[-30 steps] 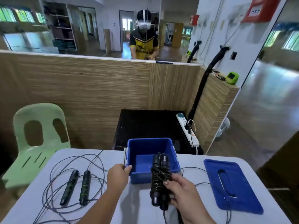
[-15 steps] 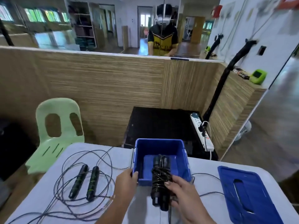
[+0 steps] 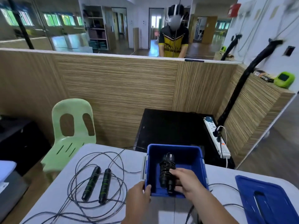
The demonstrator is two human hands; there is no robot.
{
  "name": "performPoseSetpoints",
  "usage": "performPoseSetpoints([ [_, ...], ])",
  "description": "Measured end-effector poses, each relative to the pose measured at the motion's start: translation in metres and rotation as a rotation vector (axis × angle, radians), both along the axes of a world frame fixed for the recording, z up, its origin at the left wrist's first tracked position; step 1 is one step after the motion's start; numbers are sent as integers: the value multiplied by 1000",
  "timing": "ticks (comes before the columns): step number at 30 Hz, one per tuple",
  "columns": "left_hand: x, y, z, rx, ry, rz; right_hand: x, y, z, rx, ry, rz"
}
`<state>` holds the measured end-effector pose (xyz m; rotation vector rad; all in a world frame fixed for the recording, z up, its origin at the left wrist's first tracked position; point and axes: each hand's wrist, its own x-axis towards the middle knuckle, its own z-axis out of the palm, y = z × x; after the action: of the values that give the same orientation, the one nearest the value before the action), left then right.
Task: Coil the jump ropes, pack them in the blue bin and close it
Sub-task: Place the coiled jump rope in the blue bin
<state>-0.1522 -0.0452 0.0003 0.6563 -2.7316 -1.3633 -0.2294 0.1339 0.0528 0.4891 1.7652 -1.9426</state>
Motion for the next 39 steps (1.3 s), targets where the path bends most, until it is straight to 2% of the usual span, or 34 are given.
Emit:
performPoseSetpoints([
  [8,-1,-3,-9,-38,20,0,-40,-16,-54,133,-76,3],
  [20,-4,-7,-11,-70,17,-54,-52,-33,-75,257,-138,101],
  [29,-11,-9,-18,-102,10,-50,-63,-38,-102,329,-80,101],
  [39,-11,-8,-13,-72,17,-32,-61,-36,-90,346,-21,115],
])
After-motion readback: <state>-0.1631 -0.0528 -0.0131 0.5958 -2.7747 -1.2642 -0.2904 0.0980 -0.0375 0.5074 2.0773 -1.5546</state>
